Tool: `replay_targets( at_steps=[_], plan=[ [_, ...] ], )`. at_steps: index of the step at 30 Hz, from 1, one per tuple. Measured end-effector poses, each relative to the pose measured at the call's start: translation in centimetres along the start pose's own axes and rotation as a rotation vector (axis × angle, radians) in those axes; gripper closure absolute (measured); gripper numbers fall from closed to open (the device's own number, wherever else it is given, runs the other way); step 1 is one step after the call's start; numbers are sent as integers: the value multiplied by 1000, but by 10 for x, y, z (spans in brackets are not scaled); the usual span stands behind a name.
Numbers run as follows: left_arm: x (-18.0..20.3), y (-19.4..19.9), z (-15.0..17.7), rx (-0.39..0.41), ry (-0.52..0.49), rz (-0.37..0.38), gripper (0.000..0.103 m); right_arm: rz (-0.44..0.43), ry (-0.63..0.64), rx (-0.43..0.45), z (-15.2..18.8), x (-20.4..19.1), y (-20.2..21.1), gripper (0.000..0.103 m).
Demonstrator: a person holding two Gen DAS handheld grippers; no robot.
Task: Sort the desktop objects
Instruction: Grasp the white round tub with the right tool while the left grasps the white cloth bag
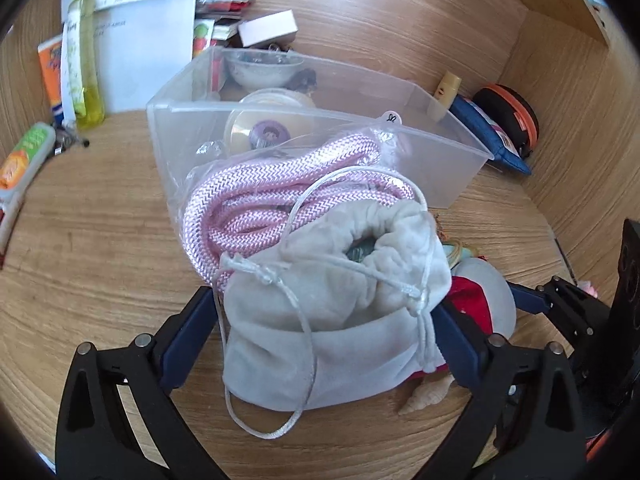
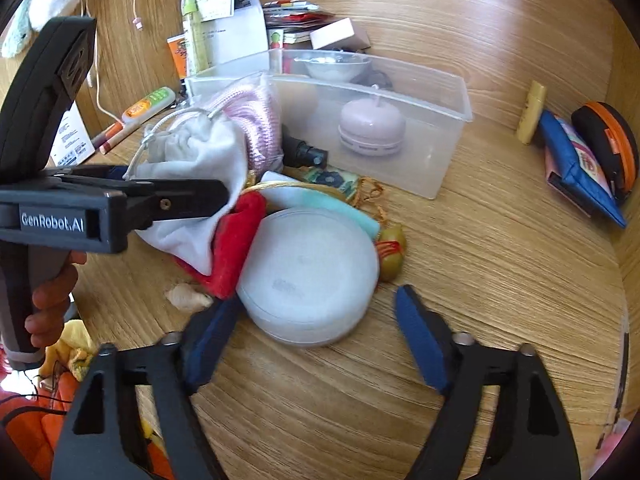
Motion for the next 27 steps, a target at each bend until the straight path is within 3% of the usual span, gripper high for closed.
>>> replay_targets(
  at_steps=[2,8,14,27],
  plan=[
    [0,1,0,7,-19,7,4,-5,7,2,-1,-2,0,41],
    [-6,10,3,9,-37,38,27,-12,2,7,0,0,2,41],
    [-10,24,0,44,-91,9,29,7,-37,9,5,13,12,41],
    [-14,50,-22,137,-75,-6,29,50,-81,102,-14,30,43,41]
  ],
)
Point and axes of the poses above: each gripper's, at about its wrist camera, not at the fingertips, and y roughly against the way its jaws point, x to its right, z to its underside, the point moved 8 cm from there along -y, roughly the way its jaws point, and after that the axes turned 14 degrees about x, right-handed, at the moved point
